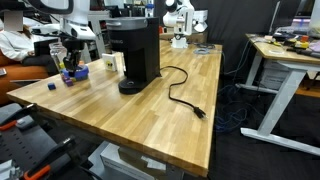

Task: Move the blue masking tape forward

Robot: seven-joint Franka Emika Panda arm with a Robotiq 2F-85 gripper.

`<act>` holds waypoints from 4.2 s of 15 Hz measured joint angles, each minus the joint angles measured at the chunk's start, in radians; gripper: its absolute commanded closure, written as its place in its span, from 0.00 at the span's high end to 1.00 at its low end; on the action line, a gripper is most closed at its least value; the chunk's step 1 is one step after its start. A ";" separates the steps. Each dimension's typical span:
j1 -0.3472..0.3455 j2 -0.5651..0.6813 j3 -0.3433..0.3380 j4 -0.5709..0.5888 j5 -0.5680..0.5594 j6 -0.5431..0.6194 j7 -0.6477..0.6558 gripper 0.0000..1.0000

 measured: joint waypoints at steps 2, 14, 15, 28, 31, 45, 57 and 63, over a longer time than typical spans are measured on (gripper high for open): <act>0.000 -0.028 0.003 -0.036 0.041 0.002 0.000 0.04; -0.008 -0.208 -0.002 -0.263 0.264 0.088 0.085 0.04; -0.012 -0.204 -0.004 -0.259 0.282 0.107 0.106 0.04; -0.003 -0.173 0.017 -0.258 0.520 0.176 0.335 0.04; 0.005 -0.173 0.033 -0.255 0.525 0.231 0.387 0.04; 0.033 -0.174 0.055 -0.251 0.720 0.340 0.394 0.16; 0.026 -0.084 0.036 -0.252 0.870 0.408 0.585 0.04; 0.030 -0.067 0.044 -0.249 1.009 0.422 0.588 0.04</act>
